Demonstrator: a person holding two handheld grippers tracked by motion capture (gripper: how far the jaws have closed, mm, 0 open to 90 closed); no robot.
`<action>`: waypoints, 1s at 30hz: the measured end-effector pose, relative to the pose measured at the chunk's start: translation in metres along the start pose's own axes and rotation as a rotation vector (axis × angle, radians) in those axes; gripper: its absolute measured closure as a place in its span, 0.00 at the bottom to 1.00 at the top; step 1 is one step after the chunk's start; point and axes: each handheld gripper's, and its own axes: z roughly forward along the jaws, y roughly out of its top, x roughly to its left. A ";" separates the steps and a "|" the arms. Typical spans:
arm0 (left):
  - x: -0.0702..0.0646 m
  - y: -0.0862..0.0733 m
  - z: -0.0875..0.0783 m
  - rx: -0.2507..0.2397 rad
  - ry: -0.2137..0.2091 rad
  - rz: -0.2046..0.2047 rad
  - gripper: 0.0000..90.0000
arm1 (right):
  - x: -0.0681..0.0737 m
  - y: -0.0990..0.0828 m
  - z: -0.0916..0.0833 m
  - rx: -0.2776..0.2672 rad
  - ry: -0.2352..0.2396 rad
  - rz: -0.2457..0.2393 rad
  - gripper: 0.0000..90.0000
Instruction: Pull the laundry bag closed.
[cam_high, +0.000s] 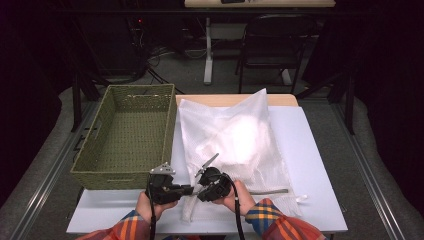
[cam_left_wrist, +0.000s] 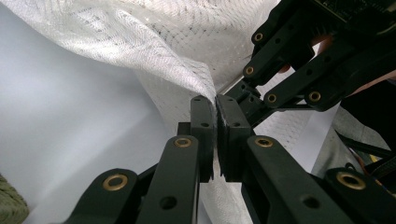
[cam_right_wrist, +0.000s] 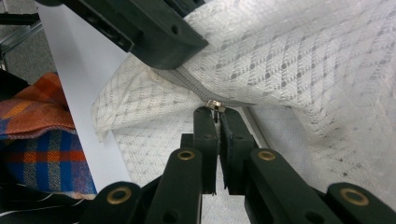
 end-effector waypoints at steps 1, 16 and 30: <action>0.000 0.000 0.000 0.001 0.002 0.003 0.96 | 0.000 0.000 0.000 0.001 -0.002 -0.005 0.96; -0.004 -0.001 -0.006 -0.010 0.022 0.017 0.97 | 0.000 0.000 -0.001 -0.007 -0.010 0.013 0.96; 0.000 -0.006 -0.004 0.069 -0.026 0.026 0.72 | 0.002 0.003 -0.003 -0.022 -0.003 -0.003 0.96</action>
